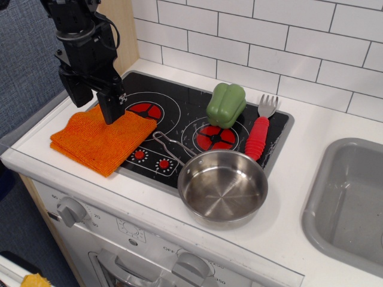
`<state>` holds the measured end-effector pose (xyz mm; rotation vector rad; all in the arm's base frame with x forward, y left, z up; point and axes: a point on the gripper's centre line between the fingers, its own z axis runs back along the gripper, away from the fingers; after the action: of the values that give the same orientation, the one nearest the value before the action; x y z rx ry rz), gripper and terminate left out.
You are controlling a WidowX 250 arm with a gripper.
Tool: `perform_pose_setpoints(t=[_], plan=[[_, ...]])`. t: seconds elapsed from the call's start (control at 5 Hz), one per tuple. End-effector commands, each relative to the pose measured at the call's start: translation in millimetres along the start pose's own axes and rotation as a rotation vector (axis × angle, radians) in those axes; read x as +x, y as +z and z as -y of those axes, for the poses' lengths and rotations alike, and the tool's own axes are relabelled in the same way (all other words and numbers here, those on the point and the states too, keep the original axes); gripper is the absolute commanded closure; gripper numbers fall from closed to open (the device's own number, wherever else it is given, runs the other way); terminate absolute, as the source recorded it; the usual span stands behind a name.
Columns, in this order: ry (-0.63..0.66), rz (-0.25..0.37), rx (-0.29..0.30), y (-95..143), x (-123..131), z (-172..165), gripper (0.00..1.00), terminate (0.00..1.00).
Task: Move the pot to the back left.
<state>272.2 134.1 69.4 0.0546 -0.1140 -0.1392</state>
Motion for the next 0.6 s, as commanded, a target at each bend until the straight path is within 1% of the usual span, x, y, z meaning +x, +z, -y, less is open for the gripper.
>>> perform_pose_setpoints(t=[0.0, 0.2, 0.4], plan=[[0.0, 0.0, 0.0, 0.0, 0.0, 0.0, 0.0, 0.0], [0.026, 0.057, 0.029, 3.0, 5.8, 13.5, 0.0, 0.0], [-0.012, 0.096, 0.018, 15.0, 12.1, 30.6, 0.0, 0.0]])
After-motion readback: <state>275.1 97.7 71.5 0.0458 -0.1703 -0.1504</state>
